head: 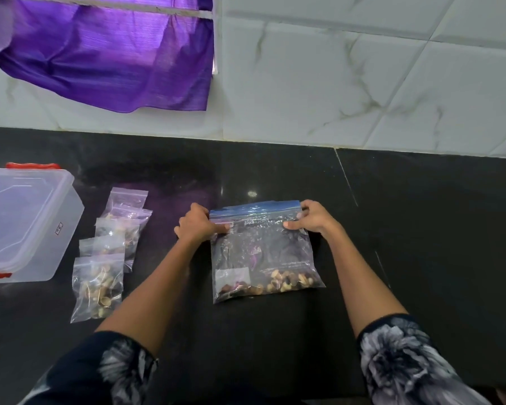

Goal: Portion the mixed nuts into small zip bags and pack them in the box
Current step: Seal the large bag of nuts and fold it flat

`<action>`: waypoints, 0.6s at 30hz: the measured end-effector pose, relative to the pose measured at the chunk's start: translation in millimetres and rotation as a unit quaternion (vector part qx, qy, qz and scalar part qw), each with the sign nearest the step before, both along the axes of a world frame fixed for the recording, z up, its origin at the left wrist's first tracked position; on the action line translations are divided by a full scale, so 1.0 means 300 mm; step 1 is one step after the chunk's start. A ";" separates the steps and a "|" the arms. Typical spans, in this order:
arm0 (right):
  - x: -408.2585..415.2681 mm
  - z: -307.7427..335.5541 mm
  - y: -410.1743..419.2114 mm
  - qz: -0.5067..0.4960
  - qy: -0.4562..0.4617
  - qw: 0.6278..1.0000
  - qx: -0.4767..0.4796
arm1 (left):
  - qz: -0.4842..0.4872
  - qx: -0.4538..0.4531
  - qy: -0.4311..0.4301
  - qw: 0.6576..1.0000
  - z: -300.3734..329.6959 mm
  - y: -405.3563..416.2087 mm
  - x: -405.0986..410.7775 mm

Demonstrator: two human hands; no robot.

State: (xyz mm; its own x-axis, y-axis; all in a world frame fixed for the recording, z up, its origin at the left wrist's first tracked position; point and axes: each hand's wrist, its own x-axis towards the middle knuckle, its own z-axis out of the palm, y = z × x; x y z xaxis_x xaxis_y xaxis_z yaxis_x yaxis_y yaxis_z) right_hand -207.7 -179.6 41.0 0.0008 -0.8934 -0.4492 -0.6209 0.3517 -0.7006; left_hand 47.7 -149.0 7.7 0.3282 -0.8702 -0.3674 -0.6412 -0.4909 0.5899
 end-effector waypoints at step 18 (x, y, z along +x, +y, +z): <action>-0.072 0.033 0.015 0.153 0.194 0.955 -0.164 | -0.079 -0.177 0.039 0.980 0.039 0.039 0.071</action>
